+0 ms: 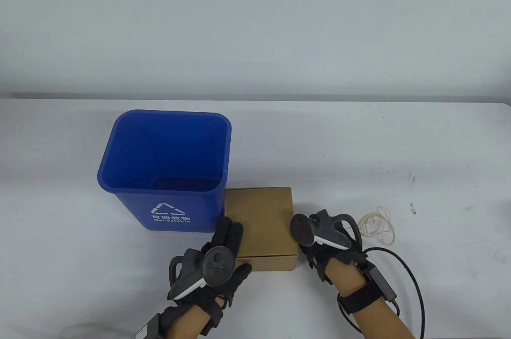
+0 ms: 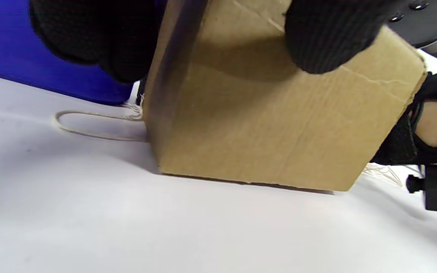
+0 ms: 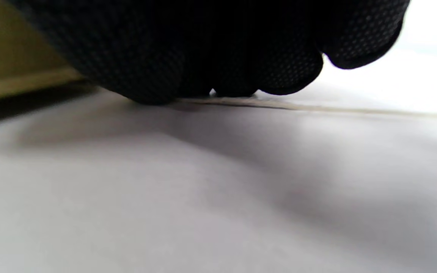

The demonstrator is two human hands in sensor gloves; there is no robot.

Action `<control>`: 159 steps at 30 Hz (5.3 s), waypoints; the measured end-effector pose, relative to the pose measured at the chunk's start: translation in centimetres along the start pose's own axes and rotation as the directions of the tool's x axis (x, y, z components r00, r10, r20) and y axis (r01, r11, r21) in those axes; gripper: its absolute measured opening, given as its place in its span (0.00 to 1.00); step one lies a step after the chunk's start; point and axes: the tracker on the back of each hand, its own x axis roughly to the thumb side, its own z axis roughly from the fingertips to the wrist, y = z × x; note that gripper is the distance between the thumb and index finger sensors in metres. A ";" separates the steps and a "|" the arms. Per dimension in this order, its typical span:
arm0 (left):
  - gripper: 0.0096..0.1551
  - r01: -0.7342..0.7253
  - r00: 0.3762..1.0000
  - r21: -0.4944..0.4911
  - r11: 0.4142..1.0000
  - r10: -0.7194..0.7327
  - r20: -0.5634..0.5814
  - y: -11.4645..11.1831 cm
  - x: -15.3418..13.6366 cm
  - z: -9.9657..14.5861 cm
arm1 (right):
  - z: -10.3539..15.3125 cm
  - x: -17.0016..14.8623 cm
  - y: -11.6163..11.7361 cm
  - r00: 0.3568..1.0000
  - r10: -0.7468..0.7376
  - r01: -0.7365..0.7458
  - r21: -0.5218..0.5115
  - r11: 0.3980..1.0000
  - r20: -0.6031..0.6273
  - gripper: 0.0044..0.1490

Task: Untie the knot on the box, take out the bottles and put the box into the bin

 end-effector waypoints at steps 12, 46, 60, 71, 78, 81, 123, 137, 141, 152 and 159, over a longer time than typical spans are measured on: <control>0.57 0.007 1.000 -0.002 1.000 -0.007 -0.012 0.0 0.0 0.0 | 0.6 -3.4 1.1 0.994 -0.029 0.027 -0.019 0.999 -0.109 0.23; 0.57 0.010 1.000 -0.007 1.000 -0.010 -0.019 0.1 -0.2 0.2 | 0.7 -2.7 1.9 0.991 -0.053 0.057 0.027 0.998 -0.125 0.22; 0.57 0.017 1.000 -0.011 1.000 -0.017 -0.024 0.1 0.0 0.2 | 0.9 -7.9 2.5 0.936 -0.145 0.164 0.032 0.986 -0.320 0.23; 0.57 0.012 1.000 -0.018 1.000 -0.013 -0.026 0.1 0.0 0.1 | 6.2 -14.2 -3.3 0.772 -0.544 0.380 -0.447 0.810 -0.329 0.24; 0.57 0.005 1.000 -0.022 1.000 -0.006 -0.028 0.1 0.1 0.1 | 3.9 -9.4 -1.2 0.806 -0.592 0.592 -0.019 0.805 0.033 0.41; 0.58 0.008 1.000 -0.020 1.000 -0.008 -0.025 0.1 0.0 0.1 | 2.5 -4.0 0.3 0.845 -0.524 0.505 0.166 0.847 0.107 0.46; 0.53 -0.178 0.979 0.060 0.982 0.170 0.113 1.5 -1.0 -0.1 | 2.9 -6.2 -1.5 0.676 -0.711 0.734 -0.096 0.672 0.196 0.21; 0.47 0.021 0.984 0.075 0.997 -0.034 0.177 1.0 1.0 -0.2 | 4.4 -8.5 -3.8 0.265 -0.870 0.964 -0.090 0.251 0.417 0.21; 0.51 0.058 0.989 0.005 0.998 -0.058 0.138 0.4 1.1 -0.4 | 5.5 -9.9 -4.7 0.238 -0.867 0.964 -0.215 0.157 0.437 0.21; 0.50 0.032 0.992 0.005 0.999 -0.032 0.121 0.6 1.1 0.1 | 8.3 -16.4 -5.3 0.707 -0.701 0.461 -0.689 0.559 -0.096 0.22; 0.50 0.009 0.993 0.001 1.000 -0.010 0.115 0.8 0.8 0.1 | 7.6 -18.5 -3.6 0.719 -0.563 0.275 -0.578 0.768 -0.407 0.24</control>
